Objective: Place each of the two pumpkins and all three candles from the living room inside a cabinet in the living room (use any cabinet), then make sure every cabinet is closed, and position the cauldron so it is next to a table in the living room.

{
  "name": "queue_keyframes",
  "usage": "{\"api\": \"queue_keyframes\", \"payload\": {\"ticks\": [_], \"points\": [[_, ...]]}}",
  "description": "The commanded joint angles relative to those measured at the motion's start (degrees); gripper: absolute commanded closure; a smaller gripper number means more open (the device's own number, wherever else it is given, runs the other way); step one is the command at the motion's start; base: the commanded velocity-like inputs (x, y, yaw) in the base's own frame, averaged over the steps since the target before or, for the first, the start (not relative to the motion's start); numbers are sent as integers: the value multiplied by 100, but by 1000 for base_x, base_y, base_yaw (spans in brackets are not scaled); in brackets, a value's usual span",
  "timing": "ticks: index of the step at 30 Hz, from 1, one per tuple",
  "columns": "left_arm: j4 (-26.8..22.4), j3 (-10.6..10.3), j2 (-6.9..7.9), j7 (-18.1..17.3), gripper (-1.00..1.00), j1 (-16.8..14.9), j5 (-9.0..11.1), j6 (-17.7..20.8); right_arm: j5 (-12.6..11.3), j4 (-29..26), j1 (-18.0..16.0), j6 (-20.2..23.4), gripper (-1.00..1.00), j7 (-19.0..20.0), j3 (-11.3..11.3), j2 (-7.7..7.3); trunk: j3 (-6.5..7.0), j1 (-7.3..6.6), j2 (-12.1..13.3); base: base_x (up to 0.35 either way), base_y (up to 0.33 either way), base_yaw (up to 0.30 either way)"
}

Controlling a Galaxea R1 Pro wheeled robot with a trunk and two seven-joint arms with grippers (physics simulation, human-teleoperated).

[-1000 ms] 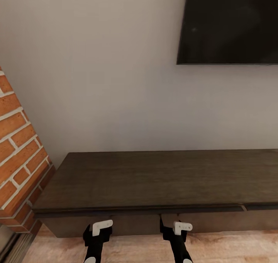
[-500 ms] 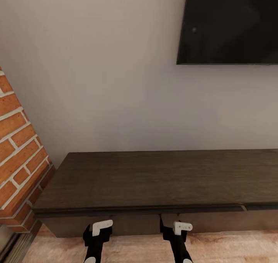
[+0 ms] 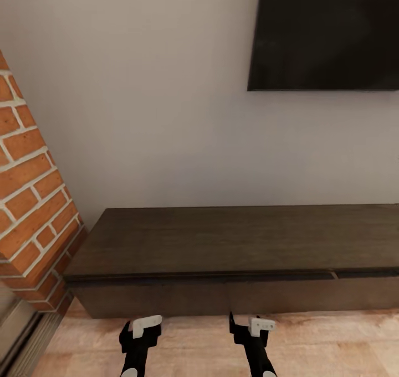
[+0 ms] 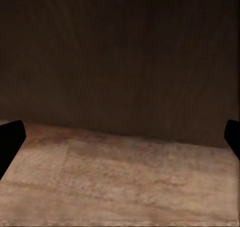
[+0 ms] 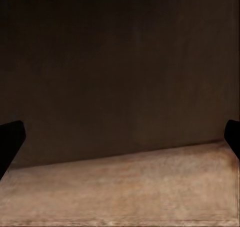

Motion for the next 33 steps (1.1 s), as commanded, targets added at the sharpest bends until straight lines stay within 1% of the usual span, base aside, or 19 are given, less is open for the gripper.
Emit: {"api": "queue_keyframes", "payload": {"ticks": [1, 23, 28, 33], "points": [[-7, -48, 7, 36, -100, -8, 57, -33, -2, 2, -3, -9, -100, -53, 49, 1, -5, -5, -2, -334, 0, 0], [-17, -48, 7, 39, -100, -8, 57, -33, -2, -2, -3, -9, -100, -39, 49, -7, -5, -5, -2, -330, 0, 0], [-24, -48, 7, 39, -100, -8, 57, -33, 5, -6, -3, -11, -100, -20, 56, -8, -5, -5, -2, -228, 0, 0], [-27, -48, 7, 39, -100, -8, 57, -33, 6, -6, -3, -18, -100, -16, 54, -8, -5, -5, -2, -126, 0, 0]]}}
